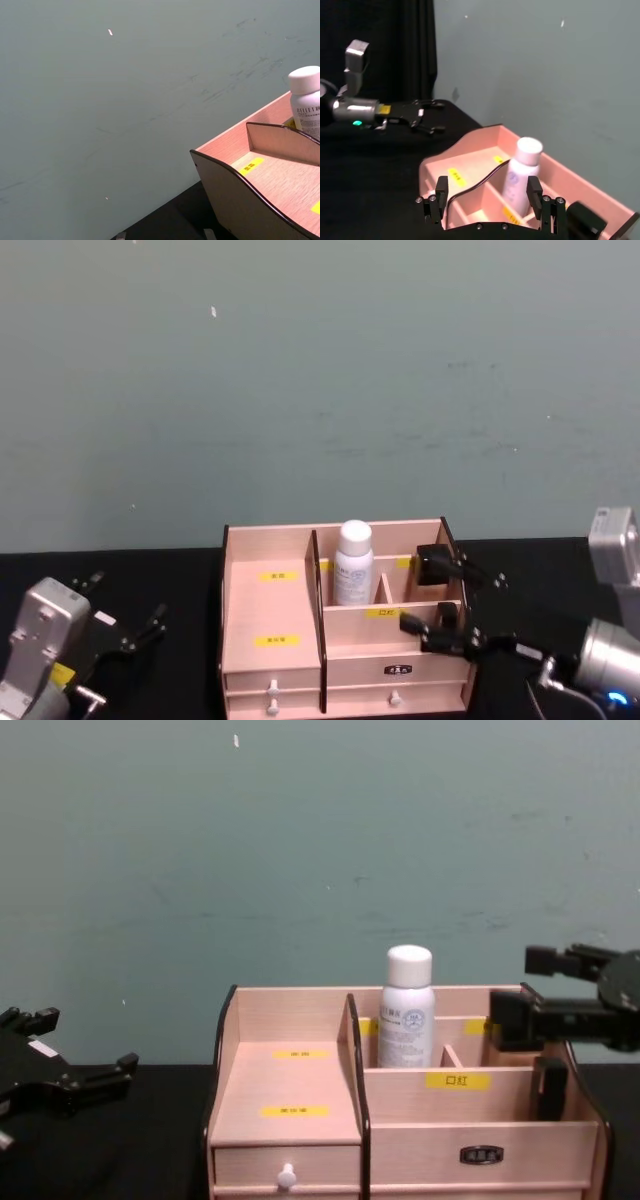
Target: Pick up the facial cleanser and watermelon frost from the table and place them into the tiered storage box.
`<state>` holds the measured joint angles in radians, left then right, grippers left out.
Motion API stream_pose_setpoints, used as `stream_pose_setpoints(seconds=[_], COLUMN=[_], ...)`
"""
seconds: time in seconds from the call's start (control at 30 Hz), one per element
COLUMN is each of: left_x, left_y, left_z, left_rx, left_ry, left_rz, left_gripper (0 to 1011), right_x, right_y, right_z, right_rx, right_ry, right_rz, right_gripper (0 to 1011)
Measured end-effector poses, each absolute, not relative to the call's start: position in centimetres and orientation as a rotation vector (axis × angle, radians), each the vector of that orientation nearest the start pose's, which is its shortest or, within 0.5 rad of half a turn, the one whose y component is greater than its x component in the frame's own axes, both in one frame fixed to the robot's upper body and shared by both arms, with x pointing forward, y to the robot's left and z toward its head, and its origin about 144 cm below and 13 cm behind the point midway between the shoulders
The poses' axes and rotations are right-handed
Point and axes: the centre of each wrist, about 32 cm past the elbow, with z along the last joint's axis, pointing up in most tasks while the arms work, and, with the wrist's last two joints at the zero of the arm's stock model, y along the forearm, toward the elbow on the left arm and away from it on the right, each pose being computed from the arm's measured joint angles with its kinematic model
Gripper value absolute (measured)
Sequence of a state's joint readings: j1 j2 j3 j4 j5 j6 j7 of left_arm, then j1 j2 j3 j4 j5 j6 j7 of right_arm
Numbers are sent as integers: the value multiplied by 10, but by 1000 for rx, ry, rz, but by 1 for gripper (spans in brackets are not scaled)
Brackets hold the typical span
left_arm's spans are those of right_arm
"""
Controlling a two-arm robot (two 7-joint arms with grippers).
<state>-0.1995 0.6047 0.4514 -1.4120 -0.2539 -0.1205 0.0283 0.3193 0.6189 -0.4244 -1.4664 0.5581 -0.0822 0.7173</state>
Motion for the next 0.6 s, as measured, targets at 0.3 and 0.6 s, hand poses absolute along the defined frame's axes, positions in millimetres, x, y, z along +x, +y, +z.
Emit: stream_pose_setpoints(seconds=[0.3,0.6], left_x=[489,489], left_y=[310,310], left_z=[1140,1140], left_rx=[304,304], left_ry=[-285,-285], left_rz=[1248,1248], left_gripper=[1001,1001], right_x=[496,486], right_y=[-318,-324], right_z=[1196,1188], right_rx=[-103,-138], right_ry=[-90,-66], right_rz=[-532,-493], right_gripper=[1000,1000])
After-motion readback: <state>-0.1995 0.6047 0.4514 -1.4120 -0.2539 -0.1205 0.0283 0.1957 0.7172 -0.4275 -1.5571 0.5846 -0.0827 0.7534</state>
